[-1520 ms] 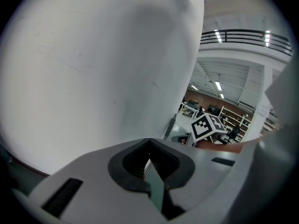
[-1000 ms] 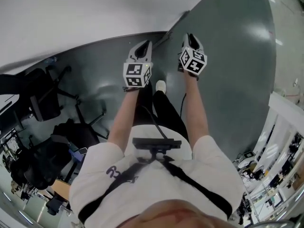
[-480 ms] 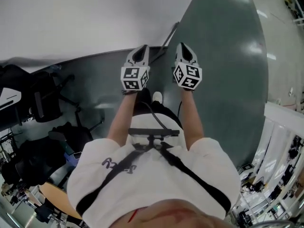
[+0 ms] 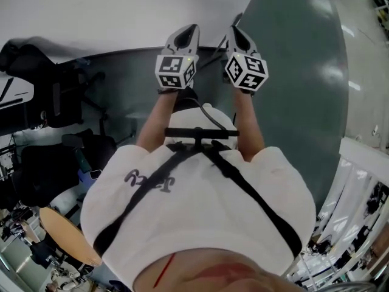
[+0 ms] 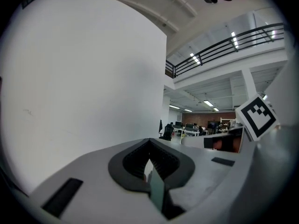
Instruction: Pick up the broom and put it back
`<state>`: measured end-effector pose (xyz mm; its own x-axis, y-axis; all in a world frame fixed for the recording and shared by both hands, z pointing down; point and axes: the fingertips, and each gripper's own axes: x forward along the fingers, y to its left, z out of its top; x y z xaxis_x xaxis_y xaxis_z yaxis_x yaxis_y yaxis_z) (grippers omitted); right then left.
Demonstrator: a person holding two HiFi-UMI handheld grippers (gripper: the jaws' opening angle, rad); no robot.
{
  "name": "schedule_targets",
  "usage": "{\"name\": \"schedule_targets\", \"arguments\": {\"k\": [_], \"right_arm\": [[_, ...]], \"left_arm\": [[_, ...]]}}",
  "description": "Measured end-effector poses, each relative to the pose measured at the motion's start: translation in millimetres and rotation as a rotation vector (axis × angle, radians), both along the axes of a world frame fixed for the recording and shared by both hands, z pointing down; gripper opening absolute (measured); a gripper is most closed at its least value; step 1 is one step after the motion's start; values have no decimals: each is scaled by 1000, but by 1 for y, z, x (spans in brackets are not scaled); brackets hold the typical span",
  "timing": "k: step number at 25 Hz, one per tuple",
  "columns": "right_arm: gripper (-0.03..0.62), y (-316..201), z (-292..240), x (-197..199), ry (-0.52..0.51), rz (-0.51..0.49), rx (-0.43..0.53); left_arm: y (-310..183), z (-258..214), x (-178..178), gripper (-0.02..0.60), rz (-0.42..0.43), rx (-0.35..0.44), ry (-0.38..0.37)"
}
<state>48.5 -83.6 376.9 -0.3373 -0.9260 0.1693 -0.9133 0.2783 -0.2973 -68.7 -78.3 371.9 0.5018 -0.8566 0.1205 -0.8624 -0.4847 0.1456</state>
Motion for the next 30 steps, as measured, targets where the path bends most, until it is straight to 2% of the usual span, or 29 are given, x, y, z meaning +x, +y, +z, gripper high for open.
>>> {"name": "schedule_targets", "arguments": {"k": [4, 7, 14, 30], "right_arm": [[6, -3, -40, -15, 0, -38, 87], [6, 0, -53, -15, 4, -43, 114], [6, 2, -59, -14, 7, -25, 131], [6, -1, -62, 5, 23, -8, 138]], "left_arm": [[-4, -31, -8, 12, -21, 60, 12], [-2, -40, -2, 12, -21, 81, 13], [-1, -52, -2, 12, -24, 121, 20], [0, -61, 10, 12, -25, 143, 10]]}}
